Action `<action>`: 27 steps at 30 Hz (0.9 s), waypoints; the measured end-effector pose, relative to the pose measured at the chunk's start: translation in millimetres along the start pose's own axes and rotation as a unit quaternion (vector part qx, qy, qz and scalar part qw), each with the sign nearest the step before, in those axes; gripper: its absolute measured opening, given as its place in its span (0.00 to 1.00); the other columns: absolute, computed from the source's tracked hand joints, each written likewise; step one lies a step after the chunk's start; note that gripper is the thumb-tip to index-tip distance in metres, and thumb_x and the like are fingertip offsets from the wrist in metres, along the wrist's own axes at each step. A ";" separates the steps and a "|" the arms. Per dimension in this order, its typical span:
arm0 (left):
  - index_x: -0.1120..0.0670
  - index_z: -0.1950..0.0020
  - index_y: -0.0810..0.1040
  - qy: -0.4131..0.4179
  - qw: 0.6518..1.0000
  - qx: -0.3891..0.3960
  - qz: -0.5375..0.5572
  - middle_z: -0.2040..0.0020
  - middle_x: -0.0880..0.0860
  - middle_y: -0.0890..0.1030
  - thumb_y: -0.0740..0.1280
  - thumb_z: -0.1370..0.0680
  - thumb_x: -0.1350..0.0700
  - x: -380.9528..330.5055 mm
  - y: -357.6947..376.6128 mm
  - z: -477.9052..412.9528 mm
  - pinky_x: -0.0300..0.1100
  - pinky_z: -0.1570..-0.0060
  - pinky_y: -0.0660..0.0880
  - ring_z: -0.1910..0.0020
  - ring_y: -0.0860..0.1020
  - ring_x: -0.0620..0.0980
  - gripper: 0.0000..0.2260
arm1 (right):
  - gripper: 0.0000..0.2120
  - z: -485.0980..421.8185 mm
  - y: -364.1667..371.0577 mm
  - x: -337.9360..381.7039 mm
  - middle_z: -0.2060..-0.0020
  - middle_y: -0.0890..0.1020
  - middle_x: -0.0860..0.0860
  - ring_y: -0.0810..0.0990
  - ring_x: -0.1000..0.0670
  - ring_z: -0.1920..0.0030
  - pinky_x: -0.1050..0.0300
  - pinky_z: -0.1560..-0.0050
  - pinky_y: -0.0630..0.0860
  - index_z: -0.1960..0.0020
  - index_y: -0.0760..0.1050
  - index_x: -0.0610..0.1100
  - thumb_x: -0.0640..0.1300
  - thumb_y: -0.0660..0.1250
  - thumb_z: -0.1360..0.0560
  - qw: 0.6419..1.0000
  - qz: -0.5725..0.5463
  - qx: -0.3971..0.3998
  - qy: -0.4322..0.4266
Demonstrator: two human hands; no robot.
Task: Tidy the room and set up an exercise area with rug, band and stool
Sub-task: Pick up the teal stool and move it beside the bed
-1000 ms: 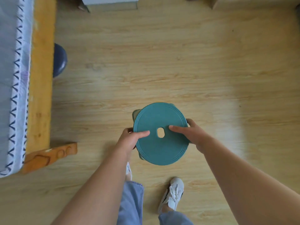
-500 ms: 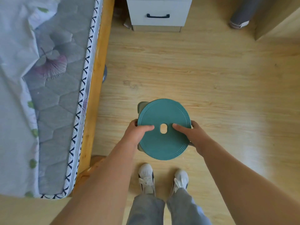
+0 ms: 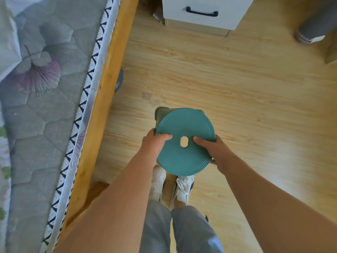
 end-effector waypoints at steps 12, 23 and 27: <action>0.58 0.36 0.73 -0.068 0.997 -0.031 -0.013 0.44 0.58 0.80 0.71 0.38 0.50 24.2 -0.9 -156.3 0.42 0.65 0.70 0.49 0.80 0.58 0.32 | 0.24 -161.7 33.9 -22.7 0.44 0.81 0.47 0.80 0.54 0.58 0.65 0.72 0.75 0.35 0.72 0.43 0.44 0.75 0.29 1.000 0.014 -0.017 0.020; 0.57 0.34 0.72 -0.093 0.993 -0.003 -0.076 0.40 0.56 0.78 0.68 0.25 0.57 41.8 6.2 -196.2 0.44 0.52 0.71 0.45 0.77 0.56 0.20 | 0.25 -197.2 45.1 -47.1 0.41 0.79 0.47 0.79 0.48 0.48 0.57 0.58 0.73 0.33 0.70 0.43 0.45 0.72 0.27 0.997 0.038 -0.035 0.063; 0.57 0.37 0.73 -0.084 0.992 0.012 -0.095 0.39 0.55 0.79 0.67 0.25 0.57 28.8 3.1 -184.2 0.49 0.42 0.75 0.43 0.78 0.55 0.16 | 0.26 -178.2 45.1 -36.8 0.44 0.75 0.49 0.74 0.48 0.49 0.55 0.54 0.68 0.30 0.66 0.42 0.45 0.70 0.25 0.995 0.061 -0.043 0.073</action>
Point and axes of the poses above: each hand's wrist, its own z-axis away from the middle knuckle, its own y-axis out of the palm, x = y × z, the point moved 8 cm from there along -z, towards the middle knuckle
